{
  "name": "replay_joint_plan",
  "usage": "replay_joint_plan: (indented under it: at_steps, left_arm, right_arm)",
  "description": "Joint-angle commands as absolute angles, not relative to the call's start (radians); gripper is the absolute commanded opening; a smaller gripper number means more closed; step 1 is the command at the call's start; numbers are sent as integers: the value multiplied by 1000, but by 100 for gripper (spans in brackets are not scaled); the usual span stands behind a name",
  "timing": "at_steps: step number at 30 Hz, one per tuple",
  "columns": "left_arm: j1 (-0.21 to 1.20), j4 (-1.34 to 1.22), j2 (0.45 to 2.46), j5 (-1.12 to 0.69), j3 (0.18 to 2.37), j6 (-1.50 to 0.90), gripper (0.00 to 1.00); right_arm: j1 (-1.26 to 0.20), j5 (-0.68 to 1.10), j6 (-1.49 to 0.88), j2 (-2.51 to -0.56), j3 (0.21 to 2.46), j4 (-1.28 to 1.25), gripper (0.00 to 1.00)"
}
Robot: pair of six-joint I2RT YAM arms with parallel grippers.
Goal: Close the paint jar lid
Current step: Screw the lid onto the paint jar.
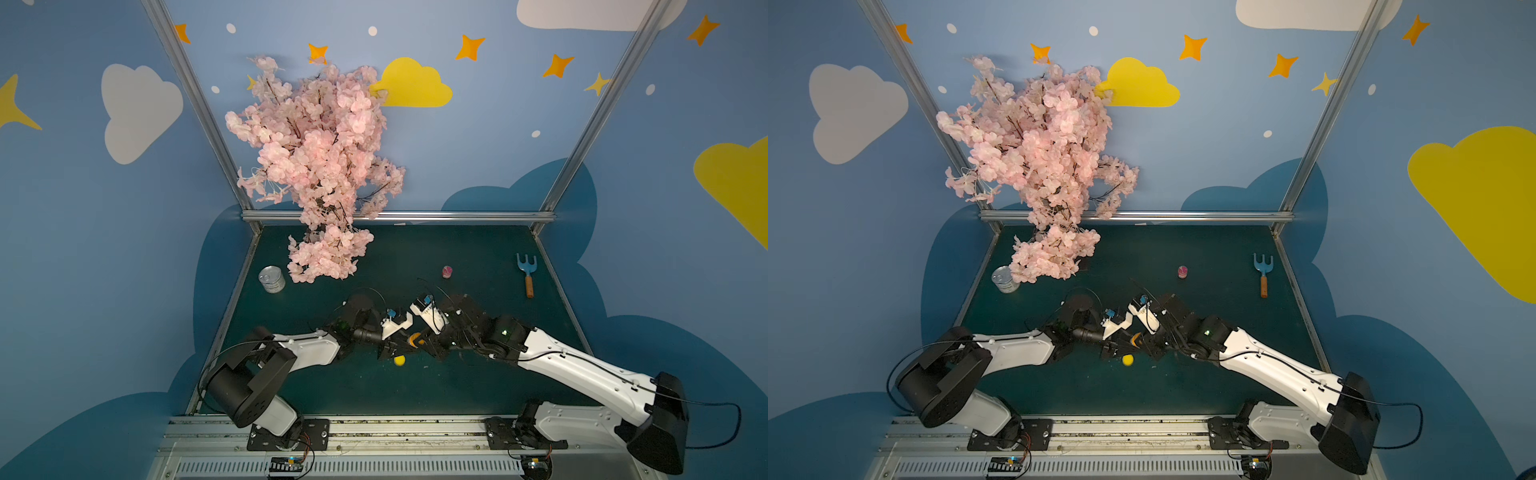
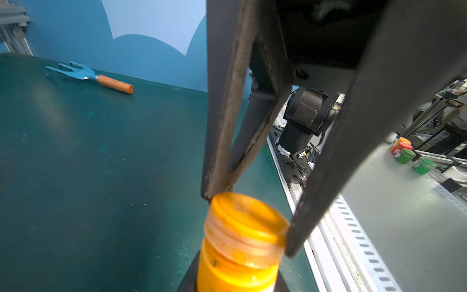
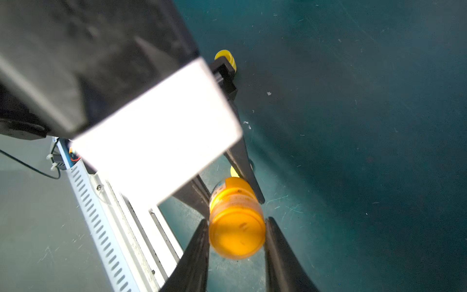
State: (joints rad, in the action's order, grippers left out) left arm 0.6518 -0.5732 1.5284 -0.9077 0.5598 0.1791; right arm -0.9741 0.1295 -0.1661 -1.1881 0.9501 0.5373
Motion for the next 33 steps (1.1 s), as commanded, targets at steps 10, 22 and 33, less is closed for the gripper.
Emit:
replay_joint_plan:
  at_steps: [10,22,33]
  left_arm:
    - [661,-512,1474,-1018,616,255,22]
    - [661,-634,1426,-843,555,211,23]
    - [678,-917,1385,-497,414,167,23]
  right_arm:
    - [-983,269,-24,-1303,1088,778,26]
    - [-987,309,-136,-1373,1039,681,26]
    - [-997,193,-487,-1399,974,521,25]
